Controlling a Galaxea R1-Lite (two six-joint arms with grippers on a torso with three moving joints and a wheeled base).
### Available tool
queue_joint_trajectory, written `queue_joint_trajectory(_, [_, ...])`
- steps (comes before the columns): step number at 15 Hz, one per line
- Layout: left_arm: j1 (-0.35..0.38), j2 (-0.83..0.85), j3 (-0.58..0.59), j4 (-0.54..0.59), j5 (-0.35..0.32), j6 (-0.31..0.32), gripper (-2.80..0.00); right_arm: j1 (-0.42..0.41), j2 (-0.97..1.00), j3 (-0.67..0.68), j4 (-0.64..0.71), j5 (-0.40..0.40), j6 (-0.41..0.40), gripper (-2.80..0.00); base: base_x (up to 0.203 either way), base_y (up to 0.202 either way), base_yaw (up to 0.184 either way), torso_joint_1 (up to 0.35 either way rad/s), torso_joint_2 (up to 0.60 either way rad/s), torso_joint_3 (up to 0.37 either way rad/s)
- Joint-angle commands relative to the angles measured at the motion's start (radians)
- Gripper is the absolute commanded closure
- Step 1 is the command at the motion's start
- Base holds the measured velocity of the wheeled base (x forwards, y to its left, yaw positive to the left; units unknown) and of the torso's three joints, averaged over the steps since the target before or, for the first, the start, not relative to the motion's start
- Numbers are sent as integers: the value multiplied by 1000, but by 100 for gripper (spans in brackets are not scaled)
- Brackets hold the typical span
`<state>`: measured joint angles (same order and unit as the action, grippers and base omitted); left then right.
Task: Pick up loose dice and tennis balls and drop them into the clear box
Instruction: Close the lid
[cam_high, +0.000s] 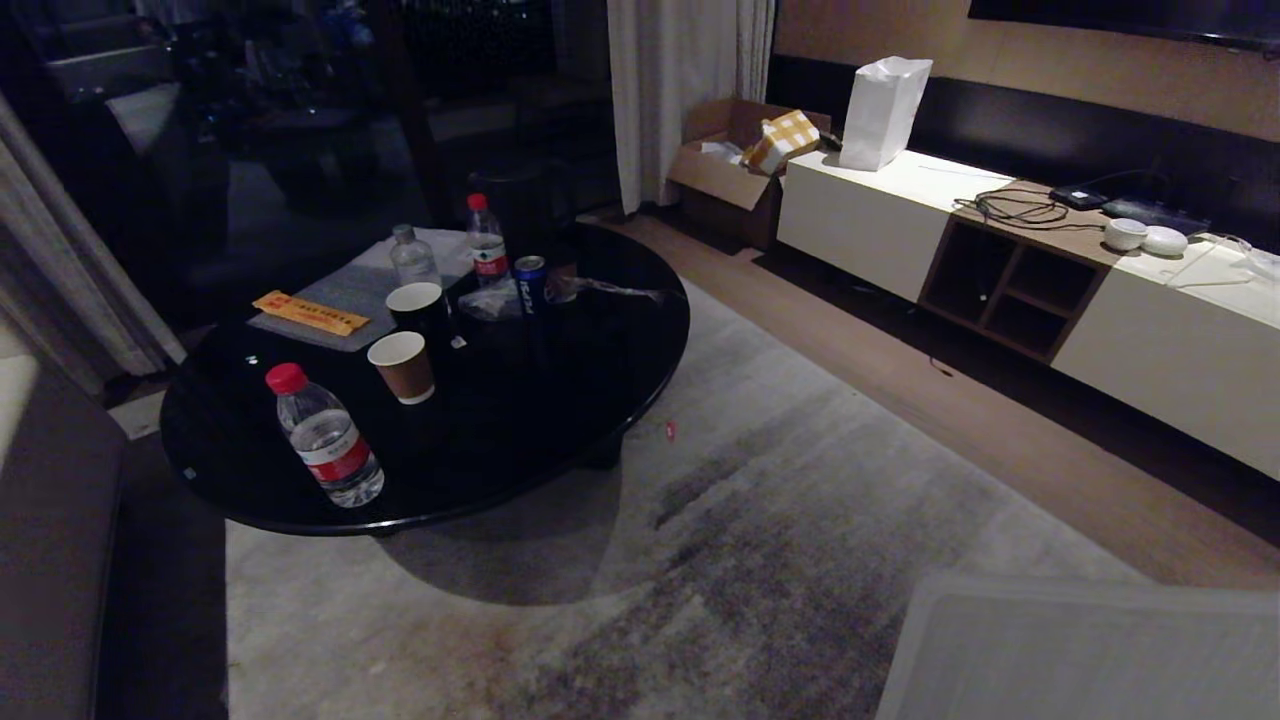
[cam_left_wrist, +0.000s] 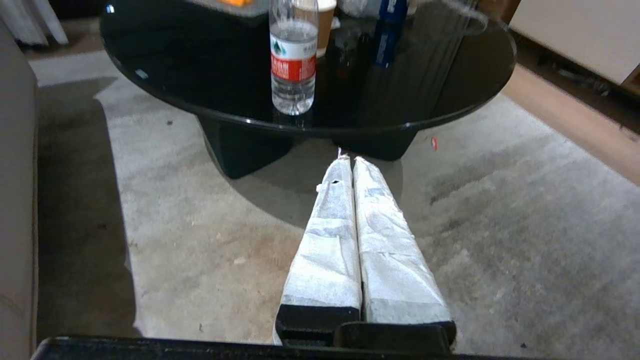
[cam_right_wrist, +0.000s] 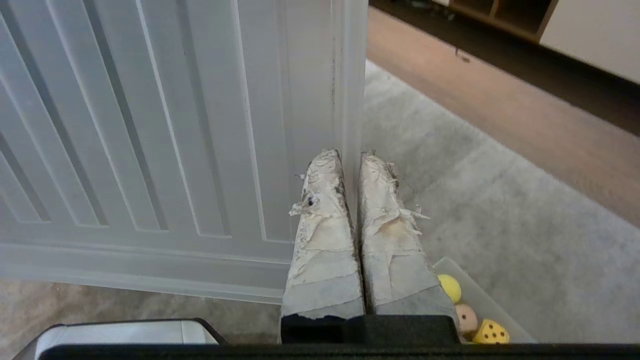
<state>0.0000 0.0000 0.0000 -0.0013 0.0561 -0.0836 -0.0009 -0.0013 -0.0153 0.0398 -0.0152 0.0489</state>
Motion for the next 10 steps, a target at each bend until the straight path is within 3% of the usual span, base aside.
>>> queue_joint_trajectory(1, [0, 2, 2, 0, 1, -1, 0, 0, 1, 0, 0, 0, 0, 0, 0, 0, 0, -6, -2, 203])
queue_joint_trajectory(7, [0, 2, 2, 0, 2, -4, 0, -1, 0, 0, 0, 0, 0, 0, 0, 0, 0, 3, 1, 201])
queue_joint_trajectory(10, [0, 1, 2, -1, 2, -11, 0, 1, 0, 0, 0, -2, 0, 0, 0, 0, 0, 0, 1, 86])
